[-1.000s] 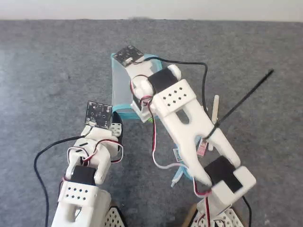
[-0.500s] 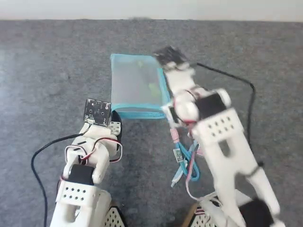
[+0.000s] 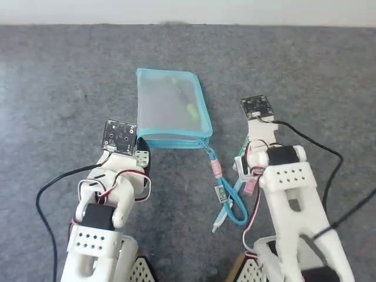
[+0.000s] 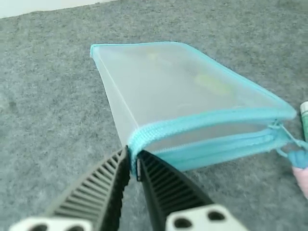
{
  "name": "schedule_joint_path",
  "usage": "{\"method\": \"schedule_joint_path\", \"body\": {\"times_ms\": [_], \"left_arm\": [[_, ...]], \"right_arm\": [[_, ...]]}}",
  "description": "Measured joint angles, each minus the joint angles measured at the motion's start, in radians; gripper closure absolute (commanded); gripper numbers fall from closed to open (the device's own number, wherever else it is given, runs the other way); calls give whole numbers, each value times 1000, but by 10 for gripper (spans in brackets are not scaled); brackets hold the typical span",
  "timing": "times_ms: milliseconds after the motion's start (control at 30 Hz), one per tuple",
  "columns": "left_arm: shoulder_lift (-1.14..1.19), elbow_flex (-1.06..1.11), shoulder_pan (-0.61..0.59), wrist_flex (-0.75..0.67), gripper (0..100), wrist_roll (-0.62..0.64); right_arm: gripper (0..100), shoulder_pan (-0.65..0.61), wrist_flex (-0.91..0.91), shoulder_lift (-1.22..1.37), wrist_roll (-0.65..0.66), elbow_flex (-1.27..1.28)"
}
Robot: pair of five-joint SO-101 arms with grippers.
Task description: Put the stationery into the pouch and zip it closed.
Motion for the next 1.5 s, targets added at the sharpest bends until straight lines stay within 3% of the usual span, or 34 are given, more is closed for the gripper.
{"method": "schedule_joint_path", "body": {"times_ms": [200,400,833,1500], "left_arm": [[0,0,0,0,988,0],[0,0,0,0,988,0],[0,0,0,0,988,0],[0,0,0,0,988,0]], "right_arm": [[775,83,-12,201,-28,-43],[775,89,-75,341,-31,-66],[775,230,-106,348,-41,-117],[776,161,-184,348,-46,-91]]}}
